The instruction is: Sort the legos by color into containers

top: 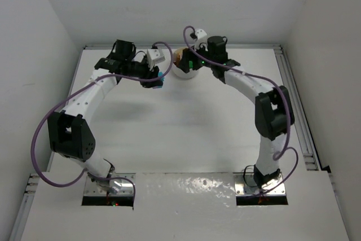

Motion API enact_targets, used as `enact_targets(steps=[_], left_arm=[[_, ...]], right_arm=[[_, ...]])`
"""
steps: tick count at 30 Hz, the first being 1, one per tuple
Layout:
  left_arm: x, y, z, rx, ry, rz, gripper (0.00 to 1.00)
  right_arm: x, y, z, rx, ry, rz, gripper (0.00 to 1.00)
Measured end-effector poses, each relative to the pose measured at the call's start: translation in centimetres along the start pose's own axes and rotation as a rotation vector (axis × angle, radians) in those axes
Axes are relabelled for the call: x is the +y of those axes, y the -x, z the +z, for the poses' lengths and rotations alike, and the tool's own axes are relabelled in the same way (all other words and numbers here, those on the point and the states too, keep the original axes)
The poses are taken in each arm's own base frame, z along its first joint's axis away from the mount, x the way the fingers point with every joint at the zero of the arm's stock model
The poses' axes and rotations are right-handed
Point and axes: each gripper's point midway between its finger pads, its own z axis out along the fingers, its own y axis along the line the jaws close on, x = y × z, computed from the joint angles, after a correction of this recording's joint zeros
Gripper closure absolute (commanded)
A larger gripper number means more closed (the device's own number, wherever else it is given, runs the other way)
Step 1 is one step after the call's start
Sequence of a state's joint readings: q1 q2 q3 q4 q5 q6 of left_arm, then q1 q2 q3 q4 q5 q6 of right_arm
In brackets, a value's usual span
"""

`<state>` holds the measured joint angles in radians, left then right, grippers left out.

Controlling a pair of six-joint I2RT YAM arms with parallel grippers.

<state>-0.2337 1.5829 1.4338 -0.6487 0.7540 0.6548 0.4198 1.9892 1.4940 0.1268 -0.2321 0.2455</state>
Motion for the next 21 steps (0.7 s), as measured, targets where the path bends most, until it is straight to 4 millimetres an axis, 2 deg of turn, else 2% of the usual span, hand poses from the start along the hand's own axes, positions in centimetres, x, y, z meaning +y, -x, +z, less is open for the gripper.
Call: enact_targets(steps=[2,3,4,6,8,11,17,19,21], left_arm=[[-1.0,-0.3,0.0,0.004,-0.059,0.055,1.0],[-1.5,-0.5,-0.1,0.008,-0.09,0.08,1.0],[-1.8,-0.6,-0.2,0.01,-0.118,0.101,1.0],[-2.3,-0.2,-0.2,0.0,-0.165,0.143,1.0],[-2.3,0.6,-0.1,-0.019,-0.202,0.178,1.0],[-2.4,1.7,-0.1,-0.049,-0.226,0.198,1.0],[-3.1,3.9,-0.5,-0.123,-0.261,0.147,1.0],[-3.5,4.5,-0.6,-0.148,-0.28,0.112,1.0],[-3.8,5.2,-0.7,-0.173,-0.3,0.081,1.0]], right_arm=[[2.7,2.2,-2.7,-0.02,0.197,-0.072,0.31],[3.9,3.4,-4.2,-0.035,0.28,-0.105,0.37],[5.0,4.2,-5.6,-0.048,0.348,-0.134,0.38],[6.7,5.7,-8.1,-0.076,0.454,-0.187,0.35],[8.6,6.3,-10.0,-0.101,0.538,-0.239,0.31],[10.8,4.3,-11.5,-0.084,0.623,-0.267,0.24],[12.8,-1.3,-11.0,-0.016,0.686,-0.218,0.22],[13.3,-2.2,-10.8,-0.04,0.696,-0.168,0.22],[13.6,-2.0,-10.8,-0.078,0.703,-0.126,0.23]])
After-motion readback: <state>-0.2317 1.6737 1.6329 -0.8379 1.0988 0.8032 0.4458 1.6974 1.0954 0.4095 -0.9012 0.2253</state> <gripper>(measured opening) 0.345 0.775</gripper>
